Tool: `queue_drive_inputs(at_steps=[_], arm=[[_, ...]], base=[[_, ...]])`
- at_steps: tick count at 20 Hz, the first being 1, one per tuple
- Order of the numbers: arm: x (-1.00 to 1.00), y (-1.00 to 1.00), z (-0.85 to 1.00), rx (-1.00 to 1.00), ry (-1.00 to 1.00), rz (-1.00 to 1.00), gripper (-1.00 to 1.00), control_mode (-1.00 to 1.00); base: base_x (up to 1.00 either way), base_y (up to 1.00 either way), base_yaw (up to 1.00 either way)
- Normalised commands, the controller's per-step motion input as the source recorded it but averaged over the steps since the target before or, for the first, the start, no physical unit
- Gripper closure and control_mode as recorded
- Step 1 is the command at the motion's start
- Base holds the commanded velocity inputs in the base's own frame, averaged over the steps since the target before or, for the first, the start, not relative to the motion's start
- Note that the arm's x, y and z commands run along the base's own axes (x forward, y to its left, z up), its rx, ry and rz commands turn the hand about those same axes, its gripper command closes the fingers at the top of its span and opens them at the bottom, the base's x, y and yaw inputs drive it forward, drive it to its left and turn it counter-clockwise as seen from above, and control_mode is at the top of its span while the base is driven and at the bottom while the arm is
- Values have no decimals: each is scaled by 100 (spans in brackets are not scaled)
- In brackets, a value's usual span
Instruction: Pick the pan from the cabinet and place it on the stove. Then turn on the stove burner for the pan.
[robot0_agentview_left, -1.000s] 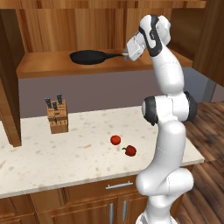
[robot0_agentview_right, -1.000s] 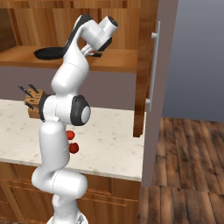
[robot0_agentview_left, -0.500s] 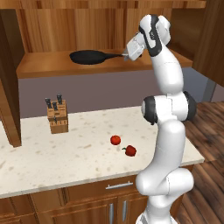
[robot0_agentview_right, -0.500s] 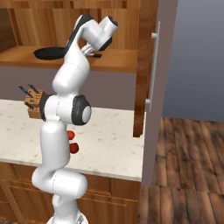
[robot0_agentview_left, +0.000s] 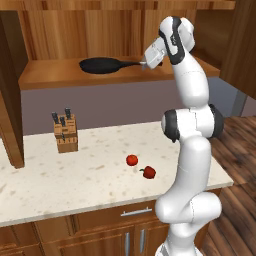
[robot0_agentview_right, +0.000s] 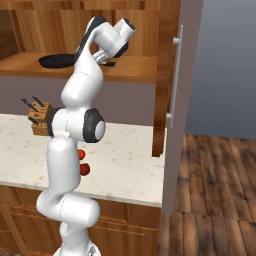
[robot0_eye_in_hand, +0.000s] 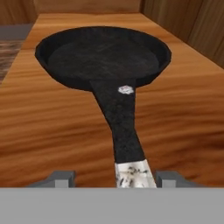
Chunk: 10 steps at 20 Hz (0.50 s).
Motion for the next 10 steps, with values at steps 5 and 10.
queue_drive_inputs(at_steps=[5,10], arm=[[-2,3,-26,0,0,0,100,-100],[-11,0,-23,0,0,0,100,-100]], base=[[0,0,0],[0,0,0]])
